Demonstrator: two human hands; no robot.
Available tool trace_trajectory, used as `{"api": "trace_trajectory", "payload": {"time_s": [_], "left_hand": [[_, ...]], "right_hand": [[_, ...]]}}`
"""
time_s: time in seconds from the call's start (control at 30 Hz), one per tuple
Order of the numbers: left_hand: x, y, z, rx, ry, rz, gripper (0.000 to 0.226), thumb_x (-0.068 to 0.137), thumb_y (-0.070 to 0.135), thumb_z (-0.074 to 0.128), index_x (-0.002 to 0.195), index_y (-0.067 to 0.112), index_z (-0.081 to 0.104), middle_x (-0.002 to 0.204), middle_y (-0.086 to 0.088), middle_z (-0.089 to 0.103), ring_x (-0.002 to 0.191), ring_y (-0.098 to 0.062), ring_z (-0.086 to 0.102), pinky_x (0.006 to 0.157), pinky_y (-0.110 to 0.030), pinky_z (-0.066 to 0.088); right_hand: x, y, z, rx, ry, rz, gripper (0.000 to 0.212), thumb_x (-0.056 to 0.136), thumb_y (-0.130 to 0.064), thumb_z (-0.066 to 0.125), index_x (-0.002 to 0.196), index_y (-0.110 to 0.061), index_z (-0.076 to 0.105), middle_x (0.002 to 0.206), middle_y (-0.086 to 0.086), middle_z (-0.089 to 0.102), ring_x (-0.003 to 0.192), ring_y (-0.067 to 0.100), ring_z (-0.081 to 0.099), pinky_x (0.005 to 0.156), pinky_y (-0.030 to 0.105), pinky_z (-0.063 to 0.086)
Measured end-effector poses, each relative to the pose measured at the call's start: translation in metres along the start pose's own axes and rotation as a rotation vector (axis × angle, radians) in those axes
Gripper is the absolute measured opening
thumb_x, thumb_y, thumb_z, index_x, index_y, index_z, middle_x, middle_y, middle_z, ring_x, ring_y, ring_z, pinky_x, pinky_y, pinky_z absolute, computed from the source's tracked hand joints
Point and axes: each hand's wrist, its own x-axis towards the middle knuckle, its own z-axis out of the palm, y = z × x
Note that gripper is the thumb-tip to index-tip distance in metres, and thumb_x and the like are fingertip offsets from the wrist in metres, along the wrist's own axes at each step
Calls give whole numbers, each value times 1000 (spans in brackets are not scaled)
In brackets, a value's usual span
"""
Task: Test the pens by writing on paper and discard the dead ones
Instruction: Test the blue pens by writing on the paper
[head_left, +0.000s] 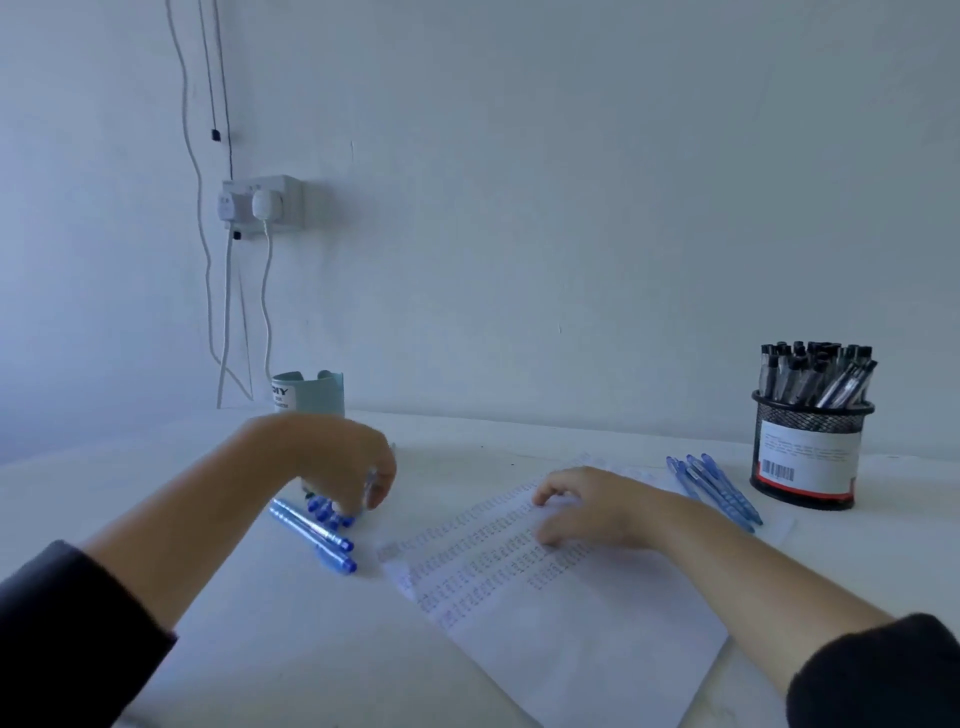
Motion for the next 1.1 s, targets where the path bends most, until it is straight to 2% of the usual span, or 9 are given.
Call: {"api": "trace_trajectory", "payload": {"time_s": [0.1,0.2,0.37,0.53,0.7,0.83,0.9,1.0,1.1], "left_hand": [[-14,-18,10,4,-114,-24,32,78,7,60,105,25,60,93,5,57,73,-10,47,61,-18,37],[-19,-25,22,-38,-111,-3,34,76,10,63,93,37,52,106,0,56,71,-9,44,60,-19,35],[-16,-24,27,-63,-12,63,22,78,20,70,85,35,56,95,13,46,92,-11,50,76,-23,40],[-9,-13,10,-73,14,120,18,82,22,70,98,20,62,78,19,47,68,1,44,58,-8,32],[5,7,10,42,-43,123,28,84,19,69,110,15,60,90,9,52,85,-12,49,65,-15,36],[8,10,9,45,-45,122,16,86,19,64,100,21,56,81,11,50,80,-14,49,73,-23,42],[7,12,7,26,-40,111,11,88,19,59,97,21,54,79,10,47,72,-11,46,67,-21,39],[7,15,-1,-50,27,109,8,90,21,57,96,24,53,80,13,45,66,-5,42,61,-18,35],[18,17,-14,-214,152,73,11,92,16,54,100,22,56,87,6,58,68,-6,53,60,-17,41]], "right_hand": [[-1,-2,0,-19,4,18,47,58,-50,65,103,-46,54,136,-10,45,124,17,44,102,37,38],[0,-2,0,-18,-3,23,48,56,-51,63,103,-48,52,138,-10,44,126,17,43,103,38,37],[-4,-3,-1,-29,1,20,44,65,-48,66,107,-46,52,139,-10,44,125,16,43,103,36,36],[-6,-4,-2,-32,-3,11,41,75,-41,66,114,-42,54,140,-8,43,125,15,43,101,34,37],[-7,-5,-3,-28,-10,13,43,77,-41,66,118,-40,53,141,-9,42,125,15,43,102,34,37],[-8,-6,-4,-23,-16,4,43,78,-40,67,119,-38,53,141,-8,41,125,14,43,101,33,37],[-8,-6,-4,-29,-20,-2,44,79,-40,66,120,-37,53,142,-8,41,126,15,43,100,33,37],[-7,-5,-4,-32,-23,-14,44,79,-40,66,121,-36,53,142,-8,41,125,14,42,99,33,37],[-4,-4,-4,-39,-23,-16,41,80,-39,66,118,-37,53,141,-8,41,125,13,42,99,33,37]]}}
